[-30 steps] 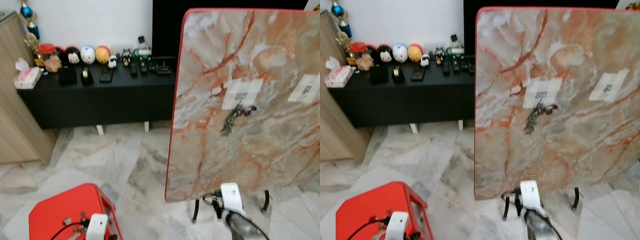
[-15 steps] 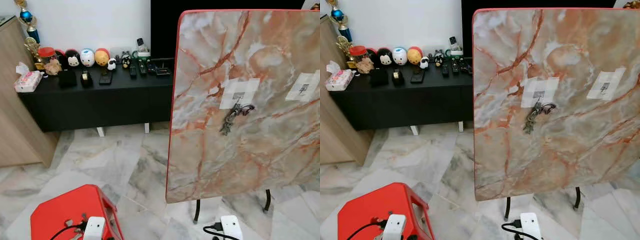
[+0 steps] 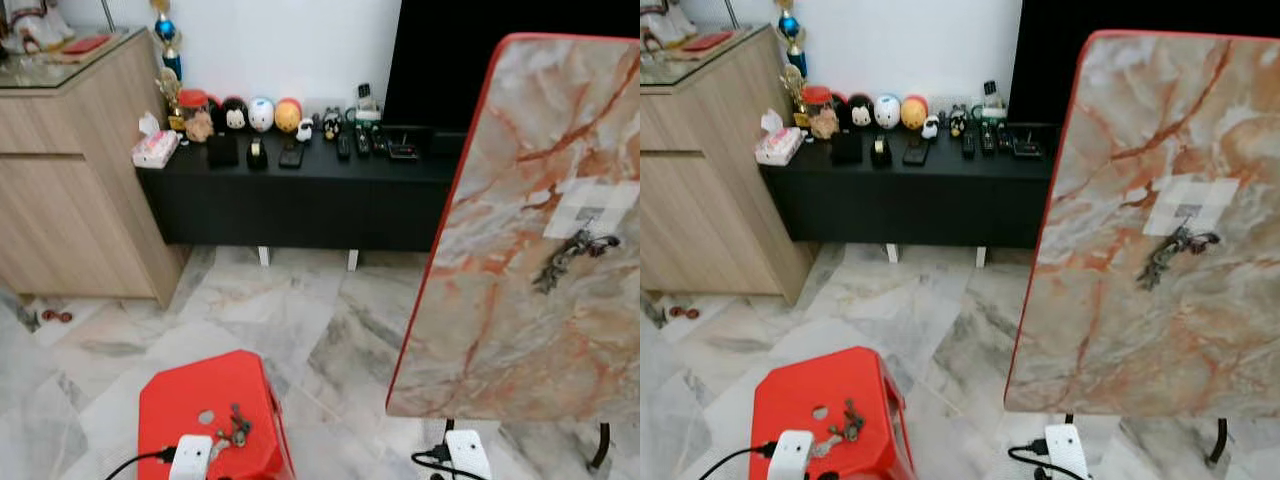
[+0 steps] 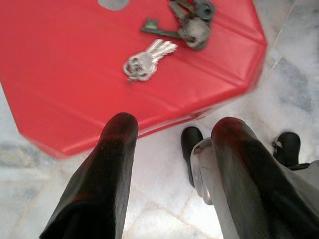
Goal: Hang keys on a hook
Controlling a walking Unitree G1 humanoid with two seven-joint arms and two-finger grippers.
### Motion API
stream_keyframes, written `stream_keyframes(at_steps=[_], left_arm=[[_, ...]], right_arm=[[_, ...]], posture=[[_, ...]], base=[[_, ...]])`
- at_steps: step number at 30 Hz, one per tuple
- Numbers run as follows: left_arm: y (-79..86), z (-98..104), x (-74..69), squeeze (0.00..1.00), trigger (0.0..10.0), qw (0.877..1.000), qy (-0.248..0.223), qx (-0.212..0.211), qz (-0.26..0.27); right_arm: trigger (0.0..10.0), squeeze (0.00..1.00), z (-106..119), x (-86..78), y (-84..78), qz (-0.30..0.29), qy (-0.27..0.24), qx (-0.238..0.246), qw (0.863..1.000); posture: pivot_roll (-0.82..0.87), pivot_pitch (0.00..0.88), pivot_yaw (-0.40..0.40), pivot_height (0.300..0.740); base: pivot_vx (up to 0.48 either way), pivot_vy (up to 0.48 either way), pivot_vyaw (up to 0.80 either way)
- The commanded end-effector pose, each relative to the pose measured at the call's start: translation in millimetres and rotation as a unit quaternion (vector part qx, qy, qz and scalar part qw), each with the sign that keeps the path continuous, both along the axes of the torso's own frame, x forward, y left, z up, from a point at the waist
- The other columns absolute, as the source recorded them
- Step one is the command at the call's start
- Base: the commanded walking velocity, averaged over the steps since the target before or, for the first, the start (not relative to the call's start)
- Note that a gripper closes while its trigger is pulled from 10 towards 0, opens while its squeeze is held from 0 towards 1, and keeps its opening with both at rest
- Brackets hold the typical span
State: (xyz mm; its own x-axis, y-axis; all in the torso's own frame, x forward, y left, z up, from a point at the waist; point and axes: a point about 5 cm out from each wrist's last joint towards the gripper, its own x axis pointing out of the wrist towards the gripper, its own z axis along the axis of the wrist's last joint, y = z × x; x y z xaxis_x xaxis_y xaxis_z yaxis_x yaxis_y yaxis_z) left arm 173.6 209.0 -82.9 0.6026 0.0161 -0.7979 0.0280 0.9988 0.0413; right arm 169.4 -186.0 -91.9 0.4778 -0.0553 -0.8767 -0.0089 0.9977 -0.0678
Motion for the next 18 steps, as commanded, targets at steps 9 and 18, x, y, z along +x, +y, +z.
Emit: stream_keyframes(at_steps=[9,18], left_arm=[[1.6,0.0,-0.2,0.00,10.0,1.000,0.001,-0.007,0.015],[2.0,0.5,0.4,0.00,10.0,1.000,-0.002,-0.005,0.011]], right_arm=[[10.0,0.00,2.8,7.7,3.5,-0.002,-0.005,0.006,1.000],[10.0,0.00,2.9,7.6,3.6,0.006,-0.009,0.003,1.000]], posture=[[0.06,0.000,-0.047,0.740],[0.07,0.000,-0.045,0.740]], base=[[0.000,0.340,0.00],[0.000,0.213,0.07]])
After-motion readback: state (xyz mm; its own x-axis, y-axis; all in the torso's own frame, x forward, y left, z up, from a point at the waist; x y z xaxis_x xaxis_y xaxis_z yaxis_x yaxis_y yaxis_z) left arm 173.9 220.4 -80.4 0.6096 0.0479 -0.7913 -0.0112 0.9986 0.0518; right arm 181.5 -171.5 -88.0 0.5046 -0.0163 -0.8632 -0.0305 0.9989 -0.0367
